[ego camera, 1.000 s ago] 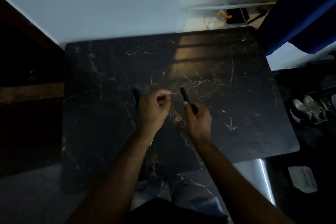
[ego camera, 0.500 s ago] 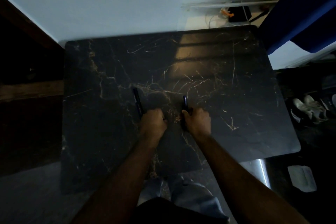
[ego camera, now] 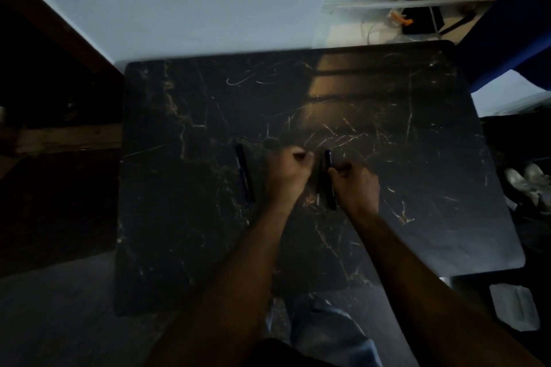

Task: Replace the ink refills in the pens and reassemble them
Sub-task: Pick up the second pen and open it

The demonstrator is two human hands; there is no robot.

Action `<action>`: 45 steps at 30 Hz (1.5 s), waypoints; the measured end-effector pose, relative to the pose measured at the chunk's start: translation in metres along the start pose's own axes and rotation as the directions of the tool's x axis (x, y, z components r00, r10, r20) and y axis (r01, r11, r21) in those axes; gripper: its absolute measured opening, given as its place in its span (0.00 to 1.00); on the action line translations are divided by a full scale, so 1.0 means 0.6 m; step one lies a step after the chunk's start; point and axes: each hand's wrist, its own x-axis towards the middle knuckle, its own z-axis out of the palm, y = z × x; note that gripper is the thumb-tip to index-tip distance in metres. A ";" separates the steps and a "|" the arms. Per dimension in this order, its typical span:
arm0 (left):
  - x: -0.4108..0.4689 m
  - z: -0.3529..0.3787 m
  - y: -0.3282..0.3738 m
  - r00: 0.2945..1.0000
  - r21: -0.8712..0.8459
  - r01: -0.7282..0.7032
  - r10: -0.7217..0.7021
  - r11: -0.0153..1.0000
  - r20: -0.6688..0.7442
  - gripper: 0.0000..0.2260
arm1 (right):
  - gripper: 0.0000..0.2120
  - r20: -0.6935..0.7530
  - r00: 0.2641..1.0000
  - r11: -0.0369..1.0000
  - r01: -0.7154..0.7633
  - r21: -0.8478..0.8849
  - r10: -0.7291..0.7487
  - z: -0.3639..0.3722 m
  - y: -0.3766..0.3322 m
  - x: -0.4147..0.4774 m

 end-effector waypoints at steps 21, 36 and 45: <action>0.108 -0.185 -0.112 0.984 0.428 0.179 -0.158 0.886 -0.083 0.18 | 0.15 0.227 0.950 0.971 0.233 -0.049 -0.217 0.211 -0.194 -0.048; -0.025 -0.224 0.041 0.934 -0.190 -0.320 0.343 0.928 0.102 0.03 | 0.09 -0.218 0.922 0.708 0.385 0.592 -0.319 0.071 -0.185 -0.148; -0.093 -0.287 0.108 0.765 -0.415 -0.582 0.644 0.699 0.013 0.05 | 0.15 -0.365 0.856 0.585 0.516 0.626 -0.365 -0.024 -0.229 -0.184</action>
